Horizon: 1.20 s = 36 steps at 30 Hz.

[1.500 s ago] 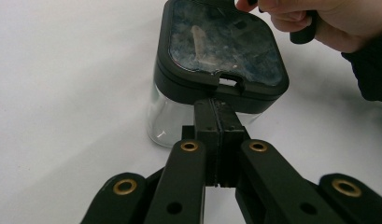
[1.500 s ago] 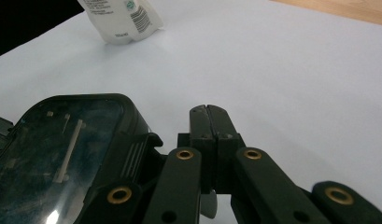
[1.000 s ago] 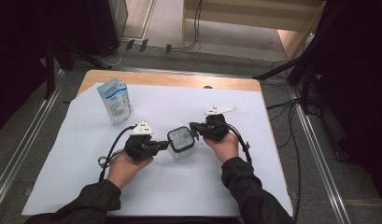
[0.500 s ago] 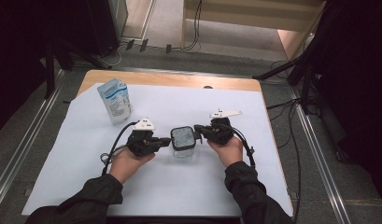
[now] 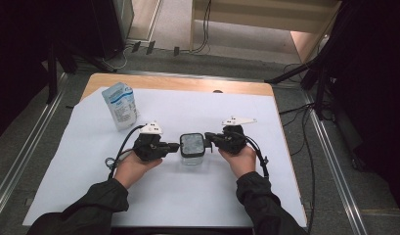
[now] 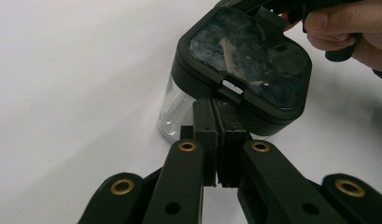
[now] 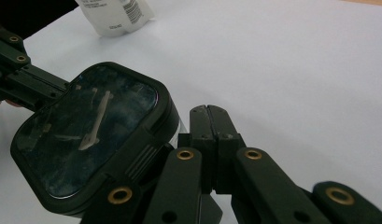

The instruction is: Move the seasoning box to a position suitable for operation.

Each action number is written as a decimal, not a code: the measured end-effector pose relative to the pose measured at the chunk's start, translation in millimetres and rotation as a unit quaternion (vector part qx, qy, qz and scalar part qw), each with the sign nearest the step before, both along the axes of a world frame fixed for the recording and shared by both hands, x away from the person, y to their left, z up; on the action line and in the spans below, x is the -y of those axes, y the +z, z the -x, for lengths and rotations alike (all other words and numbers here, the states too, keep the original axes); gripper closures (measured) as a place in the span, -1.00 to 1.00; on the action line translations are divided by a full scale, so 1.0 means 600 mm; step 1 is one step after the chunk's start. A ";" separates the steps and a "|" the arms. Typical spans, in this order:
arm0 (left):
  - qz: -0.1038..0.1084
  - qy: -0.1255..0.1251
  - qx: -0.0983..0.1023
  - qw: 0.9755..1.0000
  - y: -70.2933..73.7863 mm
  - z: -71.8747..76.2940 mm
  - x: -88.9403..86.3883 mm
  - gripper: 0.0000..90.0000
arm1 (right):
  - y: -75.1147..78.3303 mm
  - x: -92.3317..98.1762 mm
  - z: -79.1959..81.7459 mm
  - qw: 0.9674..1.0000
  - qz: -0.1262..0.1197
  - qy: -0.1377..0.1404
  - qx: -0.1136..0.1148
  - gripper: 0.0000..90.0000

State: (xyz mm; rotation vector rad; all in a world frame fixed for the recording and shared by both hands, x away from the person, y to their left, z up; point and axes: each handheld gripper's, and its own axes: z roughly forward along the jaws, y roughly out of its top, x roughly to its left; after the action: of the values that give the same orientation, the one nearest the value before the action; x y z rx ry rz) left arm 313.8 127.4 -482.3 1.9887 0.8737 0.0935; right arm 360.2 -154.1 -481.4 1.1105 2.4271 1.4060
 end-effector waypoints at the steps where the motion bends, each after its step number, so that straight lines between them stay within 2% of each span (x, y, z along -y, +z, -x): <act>1: -0.002 0.002 0.001 1.000 0.000 -0.001 0.000 1.00 | 0.000 0.000 0.001 1.000 0.000 -0.001 -0.002 1.00; 15: -0.004 -0.018 -0.005 1.000 0.004 -0.012 -0.004 0.93 | 0.002 0.006 0.009 1.000 0.001 -0.004 -0.006 1.00; 18: -0.011 -0.025 -0.004 1.000 0.008 -0.013 -0.012 0.80 | 0.008 0.012 0.011 1.000 -0.001 -0.008 -0.002 1.00; 23: 0.003 -0.046 -0.007 0.999 0.012 -0.012 -0.026 0.42 | 0.017 0.031 0.019 1.000 -0.001 -0.016 0.004 1.00; 26: 0.001 -0.060 0.016 0.998 0.015 -0.008 -0.029 0.12 | 0.020 0.041 0.026 1.000 0.004 -0.016 0.004 1.00; 30: -0.011 -0.088 0.038 0.995 0.023 -0.009 -0.032 -0.21 | 0.022 0.048 0.037 1.000 0.005 -0.014 -0.001 1.00; 32: -0.006 -0.088 0.040 0.995 0.027 -0.009 -0.035 -0.30 | 0.023 0.050 0.041 1.000 0.004 -0.010 -0.002 1.00; 35: 0.019 -0.090 0.033 0.995 0.030 -0.011 -0.035 -0.39 | 0.026 0.052 0.047 1.000 0.007 -0.005 -0.001 1.00; 36: 0.011 -0.094 0.032 0.995 0.032 -0.013 -0.034 -0.38 | 0.026 0.052 0.048 1.000 0.007 -0.004 -0.002 1.00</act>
State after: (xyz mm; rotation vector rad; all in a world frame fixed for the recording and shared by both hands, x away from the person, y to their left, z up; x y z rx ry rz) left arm 321.4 147.6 -462.8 2.0255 0.6401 0.0378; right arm 331.2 -185.1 -465.7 1.1196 2.4273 1.3848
